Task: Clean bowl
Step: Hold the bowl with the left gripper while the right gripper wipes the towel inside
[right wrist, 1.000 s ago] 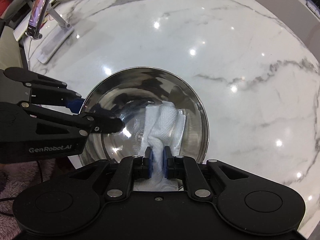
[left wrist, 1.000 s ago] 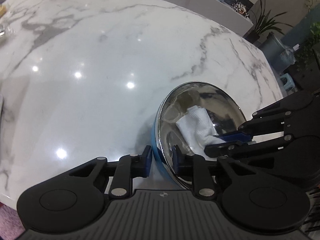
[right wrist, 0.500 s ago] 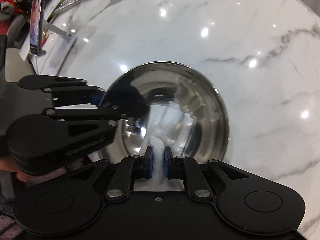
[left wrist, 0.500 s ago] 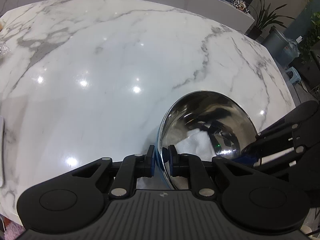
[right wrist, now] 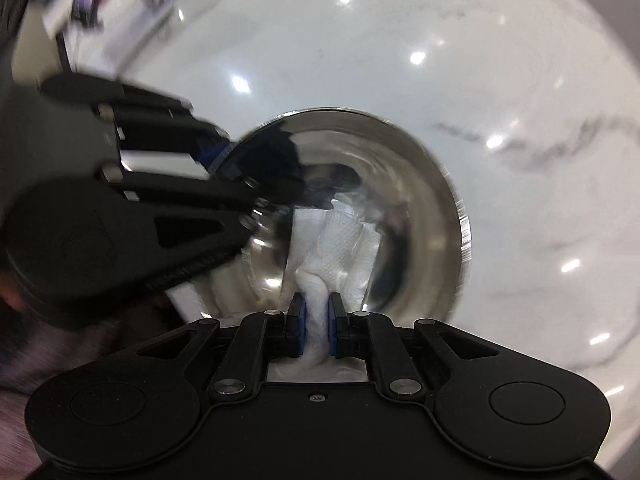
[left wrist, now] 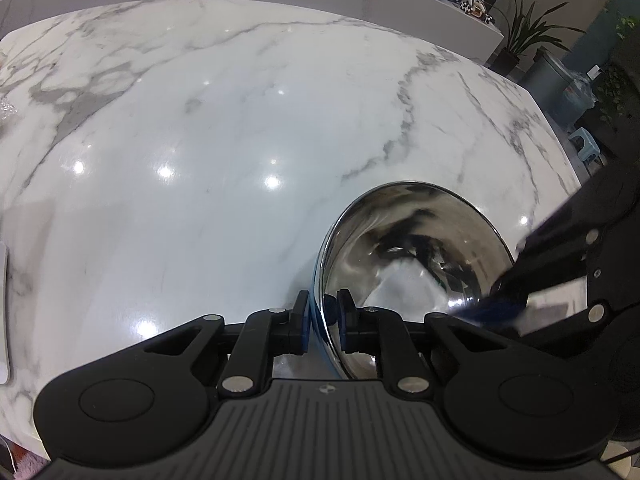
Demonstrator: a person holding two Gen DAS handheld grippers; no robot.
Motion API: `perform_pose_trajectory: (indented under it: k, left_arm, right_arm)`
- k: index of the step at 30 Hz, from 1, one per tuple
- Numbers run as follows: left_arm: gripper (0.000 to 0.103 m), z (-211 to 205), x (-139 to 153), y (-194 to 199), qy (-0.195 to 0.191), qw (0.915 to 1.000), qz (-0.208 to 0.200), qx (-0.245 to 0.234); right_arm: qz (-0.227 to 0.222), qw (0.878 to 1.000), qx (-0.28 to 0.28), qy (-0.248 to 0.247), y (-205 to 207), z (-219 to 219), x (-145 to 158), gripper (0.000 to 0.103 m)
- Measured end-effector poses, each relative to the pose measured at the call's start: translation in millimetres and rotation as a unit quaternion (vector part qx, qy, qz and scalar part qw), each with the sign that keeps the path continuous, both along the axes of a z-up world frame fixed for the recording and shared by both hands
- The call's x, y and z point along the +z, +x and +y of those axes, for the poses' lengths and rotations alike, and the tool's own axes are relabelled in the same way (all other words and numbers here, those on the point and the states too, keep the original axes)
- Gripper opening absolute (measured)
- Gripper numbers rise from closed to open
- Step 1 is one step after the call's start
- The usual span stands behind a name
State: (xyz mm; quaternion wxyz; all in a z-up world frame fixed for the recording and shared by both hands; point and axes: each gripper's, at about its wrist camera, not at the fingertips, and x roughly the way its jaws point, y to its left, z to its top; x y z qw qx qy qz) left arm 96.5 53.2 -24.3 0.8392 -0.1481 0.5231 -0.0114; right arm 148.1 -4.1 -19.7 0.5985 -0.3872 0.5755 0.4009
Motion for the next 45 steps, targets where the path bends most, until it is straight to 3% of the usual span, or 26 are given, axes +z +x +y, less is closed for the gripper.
perform_pose_trajectory:
  k: [3,6,7,9,11,17,19,21,27,31,34,40,43,45]
  left_arm:
    - [0.012,-1,0,0,-0.001,1.0,0.001,0.0]
    - [0.012,0,1,-1,-0.009,0.9999,0.012,0.007]
    - [0.015,0,0,-2,-0.016,0.9997,0.018,0.009]
    - [0.031,0,-1,-4,-0.03,0.9991,0.028,0.008]
    - [0.038,0,-1,-7,-0.041,0.9983,0.039,0.011]
    - [0.041,5,-3,-10,-0.069,0.995,0.068,0.026]
    - [0.038,6,0,-11,-0.064,0.9956,0.063,0.025]
    - [0.024,6,2,-10,-0.063,0.9961,0.058,0.022]
    - [0.015,4,6,-4,-0.046,0.9978,0.043,0.02]
    - [0.007,0,8,2,-0.023,0.999,0.036,0.014]
    - [0.007,-6,11,5,-0.003,0.9993,0.038,-0.003]
    - [0.007,-14,8,7,0.021,0.9989,0.036,-0.024]
    - [0.008,-13,8,7,0.023,0.9986,0.035,-0.032]
    - [0.008,-12,8,8,0.02,0.9986,0.036,-0.032]
  right_arm:
    - [-0.037,0.999,0.023,-0.015,-8,5,0,0.009]
    - [-0.036,0.999,0.021,-0.014,-8,7,-1,0.009]
    - [-0.035,0.999,0.019,-0.013,-8,7,-1,0.009]
    - [-0.031,0.999,0.014,-0.01,-7,7,-1,0.009]
    - [-0.027,1.0,0.009,-0.007,-5,7,-1,0.009]
    - [-0.021,1.0,-0.006,0.003,-4,8,0,0.009]
    - [-0.02,1.0,-0.011,0.007,-4,9,1,0.009]
    - [-0.02,1.0,-0.012,0.008,-5,10,1,0.009]
    - [-0.01,0.999,-0.029,0.02,-6,13,2,0.009]
    - [0.059,0.994,-0.066,0.06,-3,11,0,0.009]
    - [0.076,0.993,-0.061,0.062,-6,15,-2,0.009]
    - [-0.007,1.0,0.002,0.005,-10,31,5,0.009]
    - [-0.052,0.998,0.026,0.0,-14,38,9,0.009]
    - [-0.056,0.998,0.031,0.0,-15,42,8,0.009]
